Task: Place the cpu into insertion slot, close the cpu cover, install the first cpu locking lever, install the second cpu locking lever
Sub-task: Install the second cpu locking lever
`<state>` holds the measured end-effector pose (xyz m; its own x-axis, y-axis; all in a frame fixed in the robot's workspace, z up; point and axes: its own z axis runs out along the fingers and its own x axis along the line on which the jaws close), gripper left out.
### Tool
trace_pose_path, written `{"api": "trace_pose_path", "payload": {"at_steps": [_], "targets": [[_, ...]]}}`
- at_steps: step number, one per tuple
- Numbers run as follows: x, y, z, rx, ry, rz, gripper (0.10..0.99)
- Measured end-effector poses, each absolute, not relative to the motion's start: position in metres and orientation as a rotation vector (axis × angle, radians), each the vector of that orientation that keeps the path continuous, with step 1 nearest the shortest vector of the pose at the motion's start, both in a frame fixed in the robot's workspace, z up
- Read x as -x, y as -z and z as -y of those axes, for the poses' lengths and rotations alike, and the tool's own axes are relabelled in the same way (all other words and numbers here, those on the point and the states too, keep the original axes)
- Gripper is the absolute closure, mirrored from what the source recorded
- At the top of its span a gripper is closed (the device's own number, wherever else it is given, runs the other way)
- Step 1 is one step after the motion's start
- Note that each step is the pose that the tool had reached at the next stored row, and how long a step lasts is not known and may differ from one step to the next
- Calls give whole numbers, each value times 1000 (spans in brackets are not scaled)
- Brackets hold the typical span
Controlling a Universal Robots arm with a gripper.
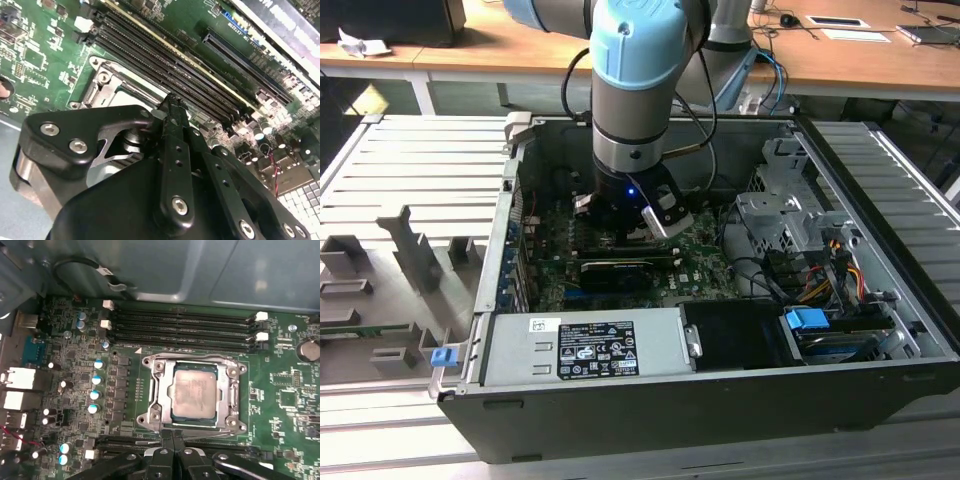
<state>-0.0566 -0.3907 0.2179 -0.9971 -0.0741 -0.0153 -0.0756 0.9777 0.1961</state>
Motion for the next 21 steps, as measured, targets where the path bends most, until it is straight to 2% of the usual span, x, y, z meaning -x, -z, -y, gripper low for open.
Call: {"api": "trace_pose_path", "payload": {"at_steps": [12,21], "targets": [[72,-212,405,161,-419,-3102,980],[73,-201,405,178,-453,-3096,980]]}}
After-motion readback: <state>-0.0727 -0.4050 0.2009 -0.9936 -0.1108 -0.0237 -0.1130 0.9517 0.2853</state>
